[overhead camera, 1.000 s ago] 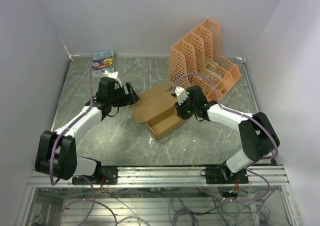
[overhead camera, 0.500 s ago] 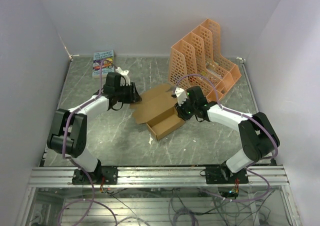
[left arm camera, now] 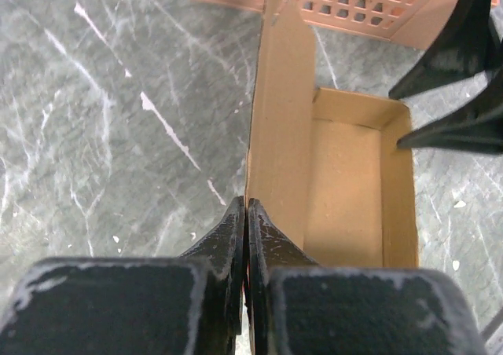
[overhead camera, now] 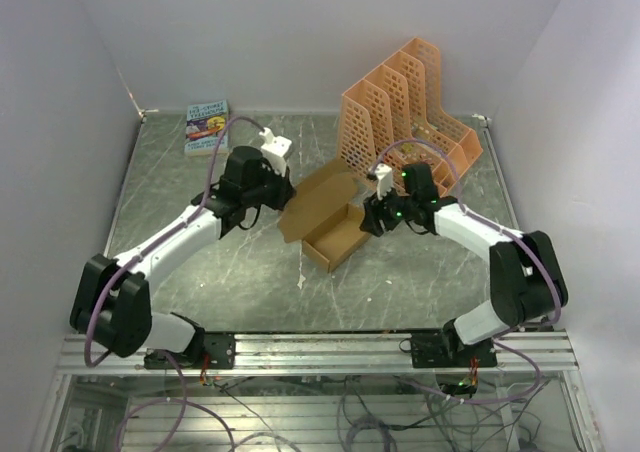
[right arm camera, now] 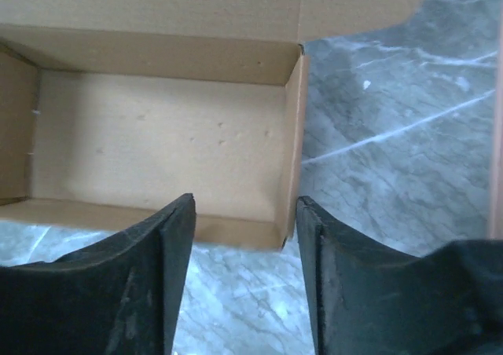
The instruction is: Fold the paper box
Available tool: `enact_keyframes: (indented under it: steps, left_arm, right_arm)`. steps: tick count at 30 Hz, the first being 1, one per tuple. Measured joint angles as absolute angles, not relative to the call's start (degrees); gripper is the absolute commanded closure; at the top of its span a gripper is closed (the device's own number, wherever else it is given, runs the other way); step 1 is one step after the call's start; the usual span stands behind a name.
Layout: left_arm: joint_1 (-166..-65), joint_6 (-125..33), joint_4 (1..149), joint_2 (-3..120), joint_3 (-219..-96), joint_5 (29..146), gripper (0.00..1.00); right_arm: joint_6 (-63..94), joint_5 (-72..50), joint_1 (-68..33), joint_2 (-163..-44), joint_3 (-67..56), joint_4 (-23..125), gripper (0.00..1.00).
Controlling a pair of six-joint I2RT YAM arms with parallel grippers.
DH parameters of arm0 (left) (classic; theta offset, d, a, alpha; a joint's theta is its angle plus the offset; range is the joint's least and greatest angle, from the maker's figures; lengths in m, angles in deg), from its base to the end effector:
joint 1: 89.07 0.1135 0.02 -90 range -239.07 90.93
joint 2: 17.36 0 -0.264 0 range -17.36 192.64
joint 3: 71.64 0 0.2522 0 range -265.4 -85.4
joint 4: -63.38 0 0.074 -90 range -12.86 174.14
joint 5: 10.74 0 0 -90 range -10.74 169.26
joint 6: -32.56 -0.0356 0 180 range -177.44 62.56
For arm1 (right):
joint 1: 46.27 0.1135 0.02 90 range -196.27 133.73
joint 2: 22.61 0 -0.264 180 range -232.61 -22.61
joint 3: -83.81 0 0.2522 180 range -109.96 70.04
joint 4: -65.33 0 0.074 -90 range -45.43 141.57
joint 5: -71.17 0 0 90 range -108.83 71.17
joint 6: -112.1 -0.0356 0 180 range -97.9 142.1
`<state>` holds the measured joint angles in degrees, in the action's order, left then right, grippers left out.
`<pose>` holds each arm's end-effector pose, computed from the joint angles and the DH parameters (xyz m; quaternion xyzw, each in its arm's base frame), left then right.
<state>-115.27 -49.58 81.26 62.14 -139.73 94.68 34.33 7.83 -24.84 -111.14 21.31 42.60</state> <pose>0.2772 -0.1469 0.2702 0.2032 0.8334 -0.2574 0.4449 0.2824 0.1280 0.1872 -0.3414 0.8482 0.2426 0.3243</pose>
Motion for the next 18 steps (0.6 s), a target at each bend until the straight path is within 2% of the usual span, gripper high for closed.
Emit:
enact_keyframes:
  steps: [8,15,18]
  left_arm:
    - [-123.81,-55.7,80.65,55.67,-136.67,83.25,0.93]
    - [-126.59,-63.35,78.66,52.35,-133.11,81.53,0.93]
    - [-126.81,-65.5,78.66,51.39,-132.87,81.44,0.93]
  right_arm:
    - [32.78,22.38,-34.72,-104.74,21.31,42.46,0.42]
    - [31.53,27.91,-37.63,-106.77,21.31,42.51,0.43]
    - [32.03,28.31,-37.8,-107.38,22.04,43.56,0.39]
